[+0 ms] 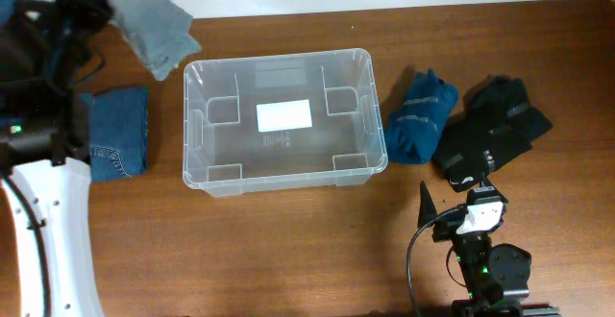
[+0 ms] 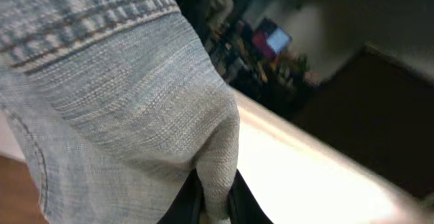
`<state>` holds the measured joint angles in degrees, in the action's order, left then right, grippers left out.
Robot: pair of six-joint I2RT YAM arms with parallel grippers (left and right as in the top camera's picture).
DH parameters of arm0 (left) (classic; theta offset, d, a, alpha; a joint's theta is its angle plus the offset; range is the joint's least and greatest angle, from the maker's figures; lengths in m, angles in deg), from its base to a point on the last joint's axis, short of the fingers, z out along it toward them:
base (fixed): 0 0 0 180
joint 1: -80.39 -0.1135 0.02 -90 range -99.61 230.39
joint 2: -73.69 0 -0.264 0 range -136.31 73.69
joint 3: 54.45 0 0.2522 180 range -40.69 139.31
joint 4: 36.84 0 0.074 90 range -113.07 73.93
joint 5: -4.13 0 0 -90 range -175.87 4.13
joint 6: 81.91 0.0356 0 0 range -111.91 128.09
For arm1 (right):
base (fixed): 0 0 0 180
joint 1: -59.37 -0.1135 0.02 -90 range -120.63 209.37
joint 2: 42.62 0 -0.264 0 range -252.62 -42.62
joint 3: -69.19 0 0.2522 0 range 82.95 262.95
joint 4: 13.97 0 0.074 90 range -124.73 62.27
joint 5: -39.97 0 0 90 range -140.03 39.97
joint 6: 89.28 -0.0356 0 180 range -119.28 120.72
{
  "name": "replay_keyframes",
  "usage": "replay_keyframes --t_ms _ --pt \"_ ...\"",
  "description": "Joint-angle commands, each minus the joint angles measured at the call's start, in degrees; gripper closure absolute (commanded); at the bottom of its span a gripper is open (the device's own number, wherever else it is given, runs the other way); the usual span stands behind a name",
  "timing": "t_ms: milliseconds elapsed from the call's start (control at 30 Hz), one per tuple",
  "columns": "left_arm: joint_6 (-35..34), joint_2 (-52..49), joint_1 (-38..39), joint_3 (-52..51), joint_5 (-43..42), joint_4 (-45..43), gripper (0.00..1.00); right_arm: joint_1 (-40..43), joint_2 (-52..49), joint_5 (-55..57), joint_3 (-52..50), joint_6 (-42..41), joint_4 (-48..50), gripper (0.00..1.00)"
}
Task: Pack container
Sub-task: 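Lift the light-blue jeans with the left gripper over the box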
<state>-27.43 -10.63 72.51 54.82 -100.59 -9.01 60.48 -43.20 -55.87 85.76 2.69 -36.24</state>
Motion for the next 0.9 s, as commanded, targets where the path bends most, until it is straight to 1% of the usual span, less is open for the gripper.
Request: replay_keyframes --t_ms 0,133,167,367,433,533,600,733,867 --pt "23.6 1.4 5.6 2.7 7.6 3.3 0.98 0.5 0.4 0.5 -0.5 0.2 0.0 0.02" --pt "36.7 0.8 10.8 2.7 12.4 6.7 0.99 0.5 0.4 0.5 -0.5 0.2 0.0 0.02" --pt "44.1 0.0 13.4 2.7 13.1 7.4 0.99 0.5 0.4 0.5 -0.5 0.2 0.0 0.02" --pt "63.1 -2.9 19.6 2.7 13.1 8.4 0.99 0.5 0.4 0.5 -0.5 0.2 0.0 0.02" --pt "68.5 -3.9 21.1 2.7 13.1 8.8 0.99 0.5 0.4 0.5 -0.5 0.2 0.0 0.02" --pt "78.3 -5.2 23.0 2.7 13.1 10.4 0.99 0.5 0.4 0.5 -0.5 0.2 0.0 0.02" --pt "82.9 -5.8 24.1 2.7 14.4 11.6 0.99 0.5 0.4 0.5 -0.5 0.2 0.0 0.02" --pt "88.4 -7.1 25.7 2.7 21.7 11.5 0.99 0.5 0.4 0.5 -0.5 0.2 0.0 0.01" --pt "96.9 -8.7 25.7 2.7 22.3 11.6 0.99 0.5 0.4 0.5 -0.5 0.2 0.0 0.02"
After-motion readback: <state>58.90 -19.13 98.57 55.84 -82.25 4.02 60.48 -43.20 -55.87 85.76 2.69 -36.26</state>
